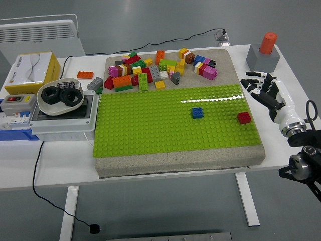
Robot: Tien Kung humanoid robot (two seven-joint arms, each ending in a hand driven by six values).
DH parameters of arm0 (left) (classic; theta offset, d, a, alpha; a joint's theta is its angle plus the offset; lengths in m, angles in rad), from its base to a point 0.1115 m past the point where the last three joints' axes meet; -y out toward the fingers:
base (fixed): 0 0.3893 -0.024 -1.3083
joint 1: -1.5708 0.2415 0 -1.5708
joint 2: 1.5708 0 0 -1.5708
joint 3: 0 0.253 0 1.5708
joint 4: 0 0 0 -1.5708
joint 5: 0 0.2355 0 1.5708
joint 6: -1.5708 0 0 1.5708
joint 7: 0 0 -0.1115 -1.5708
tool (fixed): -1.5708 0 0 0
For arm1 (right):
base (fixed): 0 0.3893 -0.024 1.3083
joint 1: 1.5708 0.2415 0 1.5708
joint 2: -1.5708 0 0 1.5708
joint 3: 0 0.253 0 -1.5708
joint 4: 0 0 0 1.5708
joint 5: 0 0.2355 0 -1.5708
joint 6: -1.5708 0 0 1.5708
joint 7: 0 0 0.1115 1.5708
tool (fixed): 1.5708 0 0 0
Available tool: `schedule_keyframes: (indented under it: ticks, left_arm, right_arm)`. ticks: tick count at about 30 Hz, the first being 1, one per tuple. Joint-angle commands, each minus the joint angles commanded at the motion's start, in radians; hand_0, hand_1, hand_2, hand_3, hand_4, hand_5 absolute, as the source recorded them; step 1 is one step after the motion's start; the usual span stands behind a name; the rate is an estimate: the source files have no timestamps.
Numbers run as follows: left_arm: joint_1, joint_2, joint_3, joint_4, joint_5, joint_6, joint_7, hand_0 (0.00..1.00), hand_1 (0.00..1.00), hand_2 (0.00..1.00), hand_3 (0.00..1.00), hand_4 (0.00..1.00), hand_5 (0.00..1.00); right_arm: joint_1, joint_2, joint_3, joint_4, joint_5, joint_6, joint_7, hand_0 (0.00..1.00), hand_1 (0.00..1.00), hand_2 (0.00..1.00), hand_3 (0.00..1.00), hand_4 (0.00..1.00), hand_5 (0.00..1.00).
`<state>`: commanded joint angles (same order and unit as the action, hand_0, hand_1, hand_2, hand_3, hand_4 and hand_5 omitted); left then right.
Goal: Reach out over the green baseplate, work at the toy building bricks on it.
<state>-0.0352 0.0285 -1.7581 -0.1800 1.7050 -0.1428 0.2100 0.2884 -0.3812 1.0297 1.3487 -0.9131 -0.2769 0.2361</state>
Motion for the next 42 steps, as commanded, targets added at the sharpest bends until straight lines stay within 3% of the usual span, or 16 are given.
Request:
schedule_keyframes:
  ticks: [10, 11, 12, 18, 19, 22, 24, 25, 30, 31, 42]
  left_arm:
    - [-0.006, 0.0, -0.003, 0.0, 0.0, 0.002, 0.0, 0.767, 0.759, 0.801, 0.854, 0.946, 0.885]
    - [-0.007, 0.0, -0.003, 0.0, 0.001, 0.002, 0.0, 0.767, 0.759, 0.801, 0.854, 0.946, 0.885]
    - [-0.008, 0.001, -0.004, 0.0, 0.002, 0.002, 0.0, 0.767, 0.759, 0.801, 0.854, 0.941, 0.881]
    - [-0.01, 0.003, -0.007, 0.0, 0.006, 0.001, 0.0, 0.767, 0.759, 0.801, 0.854, 0.941, 0.881]
    - [-0.01, 0.003, -0.008, 0.0, 0.006, 0.001, 0.0, 0.767, 0.758, 0.801, 0.852, 0.94, 0.879]
    - [-0.011, 0.003, -0.012, 0.0, 0.011, 0.001, 0.0, 0.767, 0.758, 0.801, 0.852, 0.94, 0.879]
    - [-0.012, 0.003, -0.014, 0.0, 0.015, 0.0, 0.001, 0.767, 0.758, 0.801, 0.852, 0.94, 0.879]
    - [-0.012, 0.003, -0.015, 0.0, 0.016, 0.0, 0.001, 0.767, 0.758, 0.799, 0.851, 0.94, 0.881]
    - [-0.013, 0.003, -0.016, 0.0, 0.017, 0.0, 0.001, 0.767, 0.758, 0.799, 0.851, 0.94, 0.881]
    - [-0.013, 0.003, -0.016, 0.0, 0.017, 0.0, 0.001, 0.766, 0.758, 0.799, 0.851, 0.939, 0.881]
    - [-0.014, 0.004, -0.017, 0.0, 0.017, 0.001, 0.0, 0.766, 0.758, 0.799, 0.851, 0.939, 0.88]
  right_arm:
    - [0.038, -0.067, -0.029, 0.027, -0.207, -0.01, -0.123, 0.717, 0.678, 0.491, 0.627, 0.833, 0.284]
    - [0.047, -0.079, -0.034, 0.035, -0.245, -0.001, -0.147, 0.717, 0.678, 0.491, 0.627, 0.833, 0.284]
    - [0.056, -0.092, -0.041, 0.044, -0.291, 0.017, -0.177, 0.743, 0.69, 0.606, 0.62, 0.836, 0.278]
    - [0.089, -0.144, -0.067, 0.085, -0.484, 0.115, -0.323, 0.743, 0.69, 0.606, 0.62, 0.836, 0.278]
    - [0.095, -0.15, -0.072, 0.089, -0.508, 0.123, -0.342, 0.752, 0.701, 0.707, 0.571, 0.815, 0.232]
    - [0.12, -0.164, -0.099, 0.093, -0.598, 0.135, -0.404, 0.752, 0.701, 0.707, 0.571, 0.815, 0.232]
    - [0.136, -0.169, -0.119, 0.086, -0.654, 0.133, -0.422, 0.752, 0.701, 0.707, 0.571, 0.815, 0.232]
    - [0.144, -0.17, -0.129, 0.081, -0.681, 0.13, -0.427, 0.752, 0.717, 0.723, 0.487, 0.723, 0.107]
    - [0.177, -0.173, -0.175, 0.055, -0.804, 0.136, -0.447, 0.752, 0.717, 0.723, 0.487, 0.723, 0.107]
    - [0.182, -0.175, -0.183, 0.052, -0.822, 0.141, -0.451, 0.811, 0.804, 0.83, 0.621, 0.825, 0.194]
    - [0.225, -0.201, -0.281, 0.047, -0.914, 0.198, -0.503, 0.832, 0.826, 0.858, 0.667, 0.835, 0.209]
